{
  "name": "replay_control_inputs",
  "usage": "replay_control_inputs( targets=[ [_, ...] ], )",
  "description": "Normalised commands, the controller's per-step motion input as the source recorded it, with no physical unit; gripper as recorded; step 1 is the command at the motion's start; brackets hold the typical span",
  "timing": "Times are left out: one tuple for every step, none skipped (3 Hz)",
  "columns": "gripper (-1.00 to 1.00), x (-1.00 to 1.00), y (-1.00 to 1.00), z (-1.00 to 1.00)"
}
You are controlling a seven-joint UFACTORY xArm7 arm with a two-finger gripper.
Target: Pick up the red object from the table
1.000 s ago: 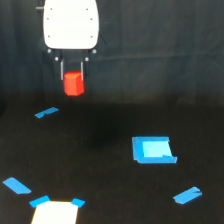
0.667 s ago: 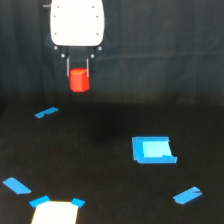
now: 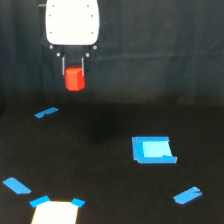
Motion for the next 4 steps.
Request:
replay_control_inputs(
  targets=[
    [-0.98,-0.45,-0.51,0.74],
    [-1.00,0.51,0.67,1.00],
    [-0.83,0.32,0.59,1.00],
    [-0.68,-0.18,0.27,1.00]
  ],
)
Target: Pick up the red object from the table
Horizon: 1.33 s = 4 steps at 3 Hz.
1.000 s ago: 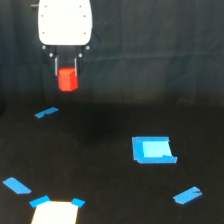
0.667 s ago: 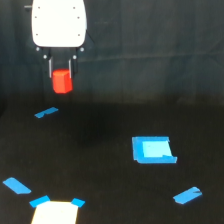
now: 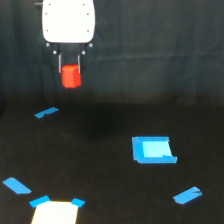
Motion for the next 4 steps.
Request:
replay_control_inputs(
  targets=[
    [-1.00,-0.44,0.07,-0.08],
    [-0.49,-0.24,-0.32,0.09],
    [-1.00,0.46,0.28,1.00],
    [-0.61,0.23,-0.08,-0.16]
  ],
)
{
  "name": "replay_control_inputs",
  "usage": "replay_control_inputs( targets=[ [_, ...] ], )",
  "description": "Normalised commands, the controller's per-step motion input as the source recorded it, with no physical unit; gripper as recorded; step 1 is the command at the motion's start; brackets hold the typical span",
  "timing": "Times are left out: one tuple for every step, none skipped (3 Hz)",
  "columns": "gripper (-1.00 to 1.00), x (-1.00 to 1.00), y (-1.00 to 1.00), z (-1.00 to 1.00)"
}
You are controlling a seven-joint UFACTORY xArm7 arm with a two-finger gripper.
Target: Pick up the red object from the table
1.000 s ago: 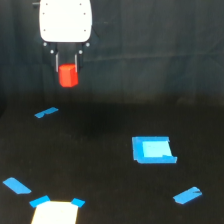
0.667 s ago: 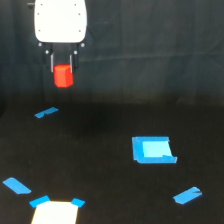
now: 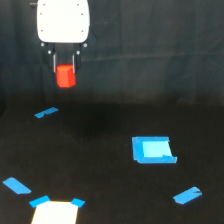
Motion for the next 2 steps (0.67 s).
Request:
replay_control_inputs(
  targets=[
    [-0.83,-0.27,-0.27,0.27],
    [-0.93,-0.49,-0.37,0.21]
  ],
)
